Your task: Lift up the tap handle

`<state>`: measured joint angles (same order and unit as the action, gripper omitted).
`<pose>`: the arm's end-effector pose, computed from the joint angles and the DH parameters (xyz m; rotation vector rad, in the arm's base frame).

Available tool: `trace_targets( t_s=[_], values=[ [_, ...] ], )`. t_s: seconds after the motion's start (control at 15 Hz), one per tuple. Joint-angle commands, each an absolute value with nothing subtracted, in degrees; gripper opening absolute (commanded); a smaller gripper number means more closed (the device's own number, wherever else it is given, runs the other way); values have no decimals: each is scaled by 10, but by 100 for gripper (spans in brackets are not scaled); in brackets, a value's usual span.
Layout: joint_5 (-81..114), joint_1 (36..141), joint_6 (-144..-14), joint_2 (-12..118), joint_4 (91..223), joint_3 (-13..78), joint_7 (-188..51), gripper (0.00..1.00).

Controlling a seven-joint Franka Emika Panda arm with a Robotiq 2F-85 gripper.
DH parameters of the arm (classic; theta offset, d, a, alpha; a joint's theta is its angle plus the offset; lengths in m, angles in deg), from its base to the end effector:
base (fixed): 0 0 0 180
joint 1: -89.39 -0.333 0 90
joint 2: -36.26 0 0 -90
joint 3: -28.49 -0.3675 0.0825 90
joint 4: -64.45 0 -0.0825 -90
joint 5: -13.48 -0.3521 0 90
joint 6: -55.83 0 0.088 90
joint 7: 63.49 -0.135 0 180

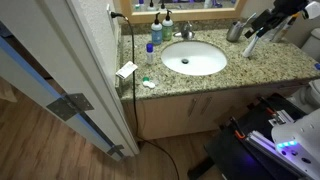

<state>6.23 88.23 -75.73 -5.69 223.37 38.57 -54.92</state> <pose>0.2844 -0.0419 0.4646 -2.9267 0.0713 -0.3973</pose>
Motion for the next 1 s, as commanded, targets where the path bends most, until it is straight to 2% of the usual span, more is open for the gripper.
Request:
trace_targets(
  t_s=[0.0, 0.13, 0.4, 0.6, 0.67, 0.93],
  values=[
    [57, 888, -756, -56, 2233, 380, -545, 100],
    [67, 884, -765, -12, 2213, 365, -556, 100],
    [124, 926, -871, 115, 2110, 278, -700, 100],
    [173, 971, -862, 191, 2004, 246, -819, 100],
    [150, 936, -878, 125, 2081, 264, -772, 100],
    [188, 965, -879, 194, 2023, 250, -830, 100]
  ],
)
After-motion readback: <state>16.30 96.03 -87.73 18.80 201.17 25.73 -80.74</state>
